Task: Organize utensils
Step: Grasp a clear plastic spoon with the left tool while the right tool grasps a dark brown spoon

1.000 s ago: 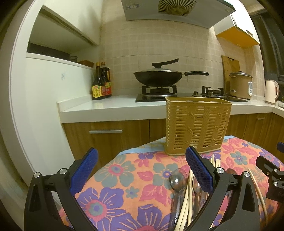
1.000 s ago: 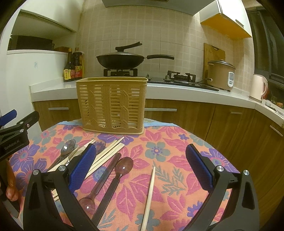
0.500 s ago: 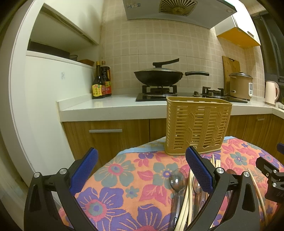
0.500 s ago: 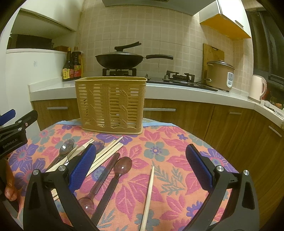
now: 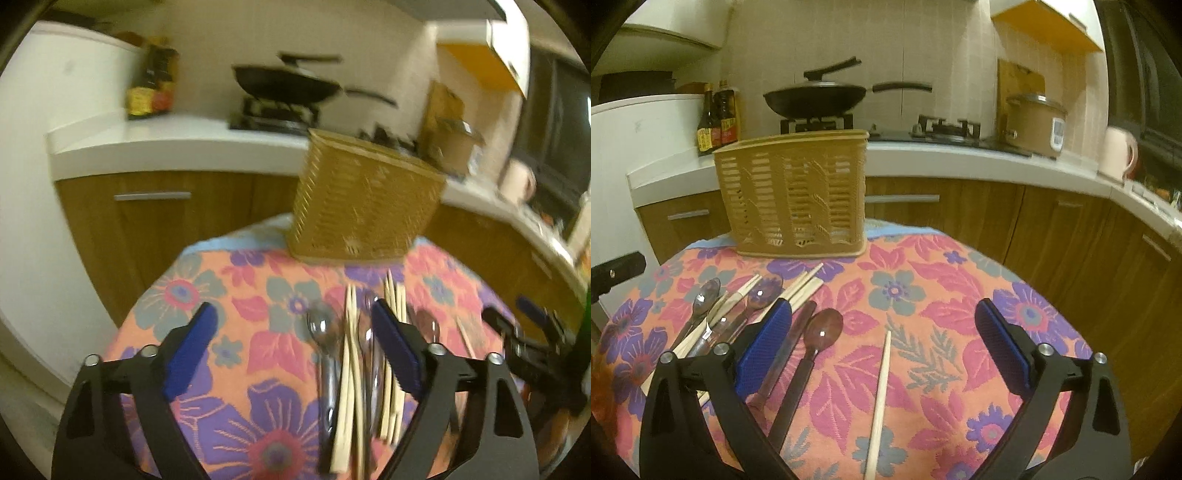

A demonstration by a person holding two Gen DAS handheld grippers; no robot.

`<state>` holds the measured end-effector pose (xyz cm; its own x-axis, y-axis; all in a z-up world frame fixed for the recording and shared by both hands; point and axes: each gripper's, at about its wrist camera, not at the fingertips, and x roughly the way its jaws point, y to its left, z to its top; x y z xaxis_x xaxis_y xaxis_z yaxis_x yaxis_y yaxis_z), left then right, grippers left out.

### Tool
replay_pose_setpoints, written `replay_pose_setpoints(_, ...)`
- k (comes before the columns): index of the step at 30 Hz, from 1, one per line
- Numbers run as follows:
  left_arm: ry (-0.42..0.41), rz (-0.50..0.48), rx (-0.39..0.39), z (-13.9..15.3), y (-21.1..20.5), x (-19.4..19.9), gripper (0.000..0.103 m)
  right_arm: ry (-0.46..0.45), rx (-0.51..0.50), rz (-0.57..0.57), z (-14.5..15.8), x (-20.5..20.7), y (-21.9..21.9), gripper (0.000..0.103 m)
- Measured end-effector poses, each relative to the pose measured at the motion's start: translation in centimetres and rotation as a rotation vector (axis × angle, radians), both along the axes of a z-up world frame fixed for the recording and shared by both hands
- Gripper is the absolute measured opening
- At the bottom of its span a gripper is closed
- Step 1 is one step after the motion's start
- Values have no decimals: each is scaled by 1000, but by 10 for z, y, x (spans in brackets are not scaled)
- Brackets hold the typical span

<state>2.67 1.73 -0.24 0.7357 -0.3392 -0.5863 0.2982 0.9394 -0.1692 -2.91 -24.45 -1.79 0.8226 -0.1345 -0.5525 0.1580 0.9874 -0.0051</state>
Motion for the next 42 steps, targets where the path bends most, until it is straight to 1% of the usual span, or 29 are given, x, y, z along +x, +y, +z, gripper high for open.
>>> replay_pose_setpoints(1,23,-30,24,0,0,3,78,20,-1,1,-1,1,-1,81)
replay_pose_setpoints(2,42,-50,41,-1,1,6,74,22,-6,2,-1,1,-2,76)
replay_pose_setpoints(3,59,-66,45,-2,2,8,66,62,0,8,-3,3,-4,68)
replay_pose_setpoints(4,90,-98,34,-4,4,12,62,94,12,18,-5,5,-6,64)
replay_pose_setpoints(5,133,-131,18,-7,4,18,60,128,25,29,-6,7,-8,57)
replay_pose_setpoints(6,167,-149,11,-10,5,21,58,154,36,37,-8,8,-9,52)
replay_pose_setpoints(7,212,-167,4,-15,4,26,55,186,48,49,-9,9,-10,51)
replay_pose_setpoints(8,251,-182,7,-20,1,30,49,207,52,61,-10,9,-11,47)
replay_pose_setpoints(9,274,-192,13,-24,-2,32,45,240,60,78,-11,9,-13,42)
replay_pose_setpoints(10,307,-204,42,-30,-8,34,42,254,62,86,-12,9,-13,39)
replay_pose_setpoints(11,320,-209,69,-34,-14,35,37,283,69,97,-14,7,-15,35)
replay_pose_setpoints(12,326,-214,90,-37,-18,35,33,299,74,104,-15,7,-16,35)
replay_pose_setpoints(14,338,-226,141,-44,-27,36,32,332,88,122,-17,5,-17,34)
replay_pose_setpoints(15,341,-231,160,-47,-31,37,28,346,95,133,-17,5,-17,34)
replay_pose_setpoints(16,348,-238,172,-49,-33,37,27,362,101,144,-17,5,-16,34)
replay_pose_setpoints(18,356,-244,192,-52,-39,37,24,392,136,178,-18,6,-12,34)
replay_pose_setpoints(20,346,-243,220,-52,-43,37,23,415,185,221,-19,10,-5,34)
replay_pose_setpoints(21,349,-247,220,-52,-44,37,16,427,196,232,-18,14,-2,34)
replay_pose_setpoints(22,357,-256,212,-51,-43,37,12,437,210,243,-19,18,1,34)
replay_pose_setpoints(25,353,-258,213,-52,-44,37,11,470,221,249,-21,34,13,34)
replay_pose_setpoints(30,327,-240,166,-48,-37,35,4,528,230,193,-31,53,19,31)
replay_pose_setpoints(31,323,-228,151,-47,-33,36,3,528,217,186,-31,56,20,30)
replay_pose_setpoints(34,323,-195,117,-44,-20,38,2,531,145,176,-33,62,32,23)
replay_pose_setpoints(35,325,-189,108,-44,-17,39,1,531,112,179,-33,62,38,16)
replay_pose_setpoints(36,331,-184,97,-45,-13,39,1,532,98,182,-34,63,41,14)
replay_pose_setpoints(38,346,-176,71,-47,-4,39,2,532,79,176,-34,60,41,13)
replay_pose_setpoints(42,369,-169,34,-50,10,36,2,536,84,169,-33,54,33,9)
